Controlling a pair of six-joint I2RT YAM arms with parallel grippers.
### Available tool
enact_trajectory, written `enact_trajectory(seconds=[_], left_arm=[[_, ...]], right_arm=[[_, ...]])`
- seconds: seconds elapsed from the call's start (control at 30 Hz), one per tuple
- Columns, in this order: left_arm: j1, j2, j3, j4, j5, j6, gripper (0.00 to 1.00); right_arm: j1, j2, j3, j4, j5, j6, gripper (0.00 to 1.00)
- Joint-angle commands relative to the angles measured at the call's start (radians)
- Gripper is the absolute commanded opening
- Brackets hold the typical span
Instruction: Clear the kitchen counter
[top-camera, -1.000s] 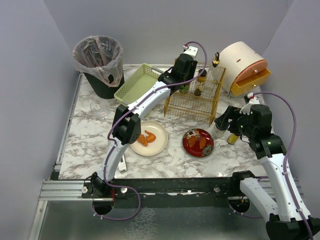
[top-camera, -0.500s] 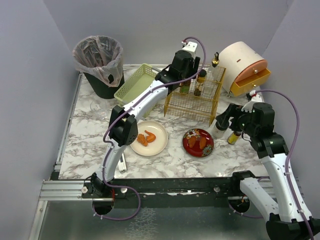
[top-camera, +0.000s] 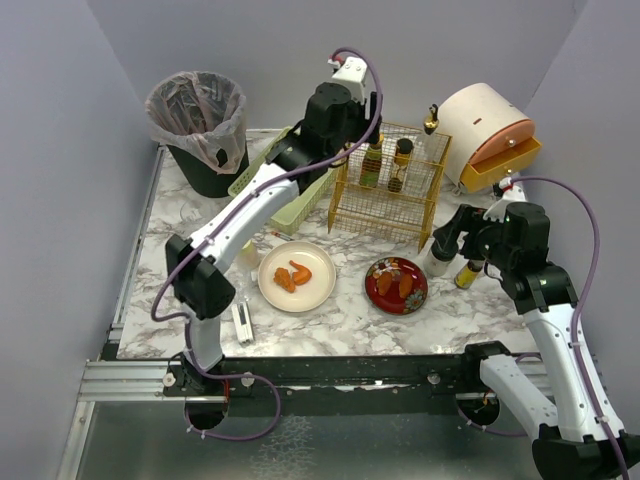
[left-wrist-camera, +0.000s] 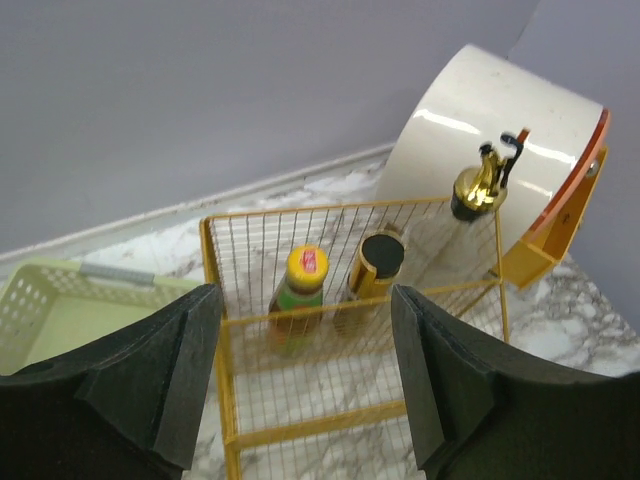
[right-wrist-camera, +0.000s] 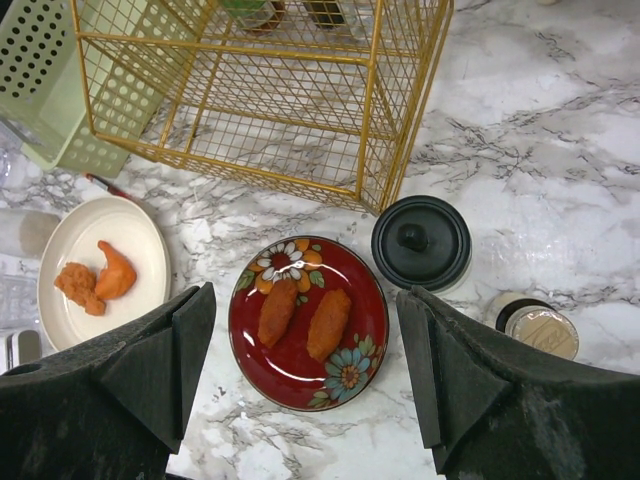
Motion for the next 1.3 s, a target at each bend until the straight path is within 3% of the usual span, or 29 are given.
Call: enact_trajectory(seconds=[0.0,0.3,0.53,0.8,1.1,1.27], left_arm=[[-0.005,-0.158,-0.189,-0.051,-0.089,-0.035,0.75],[0.025,-0.506,-0.643,-0.086,-0.168,-0.103,0.88],[0.057,-0.691,-0.84,-0.155,-0.226,-0.125,0.97],[0.09,-0.792,-0.916,-0.188,-0.294,-0.078,0.99],[0.1,-0.785,-0.967,-0.185,-0.363,0.003,0.99],[0.102,-0.776,-1.002,-0.162,-0.398,0.021,0.99]], right_arm=[[-0.005,-0.003,0.028,-0.026,0.01,-0.01,0.8],[-0.004,0.046,0.053,-0.119,0.174,0.021,0.8],[-0.004,0.083,0.127,-0.21,0.385,0.07,0.8],[-0.004,0.156,0.163,-0.364,0.578,0.265,0.81],[-0.004,0.149,0.095,-0.234,0.591,0.222,0.82],[-0.005,0.22,0.102,-0.27,0.634,0.256,0.78]])
